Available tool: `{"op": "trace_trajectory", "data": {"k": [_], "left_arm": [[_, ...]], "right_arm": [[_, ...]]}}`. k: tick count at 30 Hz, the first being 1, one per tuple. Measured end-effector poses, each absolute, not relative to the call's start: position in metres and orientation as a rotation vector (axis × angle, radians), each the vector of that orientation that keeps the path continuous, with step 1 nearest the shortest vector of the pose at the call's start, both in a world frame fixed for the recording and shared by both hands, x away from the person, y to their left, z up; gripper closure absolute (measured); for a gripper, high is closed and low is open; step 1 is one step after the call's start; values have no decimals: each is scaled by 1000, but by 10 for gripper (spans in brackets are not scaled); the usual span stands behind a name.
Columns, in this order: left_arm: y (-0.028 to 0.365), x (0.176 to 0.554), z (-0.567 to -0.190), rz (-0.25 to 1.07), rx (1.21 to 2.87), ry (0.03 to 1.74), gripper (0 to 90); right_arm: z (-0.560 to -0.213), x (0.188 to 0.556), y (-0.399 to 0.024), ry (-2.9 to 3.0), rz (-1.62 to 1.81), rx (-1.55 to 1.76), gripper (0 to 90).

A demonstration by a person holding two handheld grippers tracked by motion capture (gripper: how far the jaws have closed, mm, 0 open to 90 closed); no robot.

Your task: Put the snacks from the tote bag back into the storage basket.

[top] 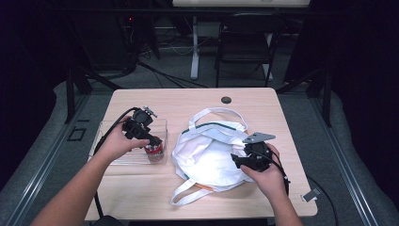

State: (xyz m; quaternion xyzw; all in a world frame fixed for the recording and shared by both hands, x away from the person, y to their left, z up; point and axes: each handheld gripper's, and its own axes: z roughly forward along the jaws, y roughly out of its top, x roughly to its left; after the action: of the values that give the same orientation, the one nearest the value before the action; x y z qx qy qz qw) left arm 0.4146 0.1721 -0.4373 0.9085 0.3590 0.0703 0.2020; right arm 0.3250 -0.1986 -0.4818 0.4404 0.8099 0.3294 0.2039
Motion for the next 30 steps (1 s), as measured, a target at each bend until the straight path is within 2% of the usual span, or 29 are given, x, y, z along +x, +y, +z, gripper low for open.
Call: {"op": "trace_trajectory", "data": {"k": [15, 20, 30], "left_arm": [[154, 393, -427, 188, 2501, 919, 342], [148, 383, -433, 159, 2482, 895, 352], [142, 372, -445, 188, 2469, 908, 374]], "right_arm": [[-481, 324, -197, 2255, 920, 1212, 345], [-481, 324, -197, 2256, 924, 1214, 345], [-480, 324, -197, 2257, 929, 1209, 345]]}}
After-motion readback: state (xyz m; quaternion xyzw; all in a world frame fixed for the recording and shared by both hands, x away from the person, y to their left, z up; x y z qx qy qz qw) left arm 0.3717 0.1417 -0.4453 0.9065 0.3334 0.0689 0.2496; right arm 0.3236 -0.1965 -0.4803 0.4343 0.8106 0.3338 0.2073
